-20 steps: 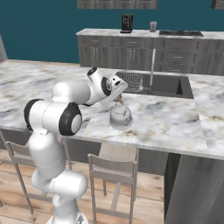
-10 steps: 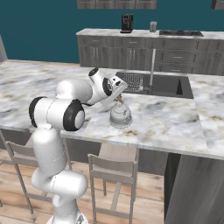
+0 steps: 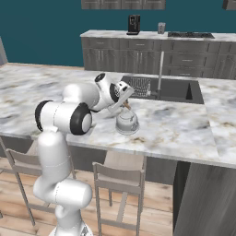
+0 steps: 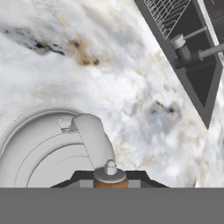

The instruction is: The kettle is done boiling. Turn off the stove, then wait for 300 timesteps before moving the kettle to the dining table.

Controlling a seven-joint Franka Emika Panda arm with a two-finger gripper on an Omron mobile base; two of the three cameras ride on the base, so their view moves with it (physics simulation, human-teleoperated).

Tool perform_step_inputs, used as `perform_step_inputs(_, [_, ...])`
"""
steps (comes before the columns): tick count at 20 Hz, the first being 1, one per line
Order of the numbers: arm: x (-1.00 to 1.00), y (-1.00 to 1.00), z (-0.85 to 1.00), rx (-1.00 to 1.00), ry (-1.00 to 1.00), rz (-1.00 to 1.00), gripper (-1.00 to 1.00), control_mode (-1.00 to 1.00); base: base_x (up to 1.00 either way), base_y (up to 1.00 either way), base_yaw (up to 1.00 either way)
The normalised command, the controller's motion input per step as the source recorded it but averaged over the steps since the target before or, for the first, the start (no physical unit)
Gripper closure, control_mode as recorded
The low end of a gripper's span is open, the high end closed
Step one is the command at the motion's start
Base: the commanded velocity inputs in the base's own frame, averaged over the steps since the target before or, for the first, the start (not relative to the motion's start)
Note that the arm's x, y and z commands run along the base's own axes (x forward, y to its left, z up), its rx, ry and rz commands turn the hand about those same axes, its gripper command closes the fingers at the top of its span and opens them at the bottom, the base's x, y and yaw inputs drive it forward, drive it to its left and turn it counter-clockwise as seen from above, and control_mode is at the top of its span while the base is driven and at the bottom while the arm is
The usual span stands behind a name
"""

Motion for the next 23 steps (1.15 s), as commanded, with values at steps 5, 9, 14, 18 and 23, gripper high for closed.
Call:
perform_step_inputs(5, [0.23, 0.06, -0.14, 0.00, 0.00, 0.03, 1.00, -1.00, 0.00, 0.00, 0.00])
perform_step_inputs(9, [0.22, 0.05, -0.13, 0.00, 0.00, 0.03, 1.00, -1.00, 0.00, 0.00, 0.00])
perform_step_inputs(14, [0.20, 0.04, -0.13, 0.00, 0.00, 0.03, 1.00, -1.00, 0.00, 0.00, 0.00])
perform_step_inputs(18, [0.19, 0.04, -0.14, 0.00, 0.00, 0.03, 1.00, -1.00, 0.00, 0.00, 0.00])
perform_step_inputs(23, [0.14, 0.04, -0.15, 0.00, 0.00, 0.02, -1.00, -1.00, 0.00, 0.00, 0.00])
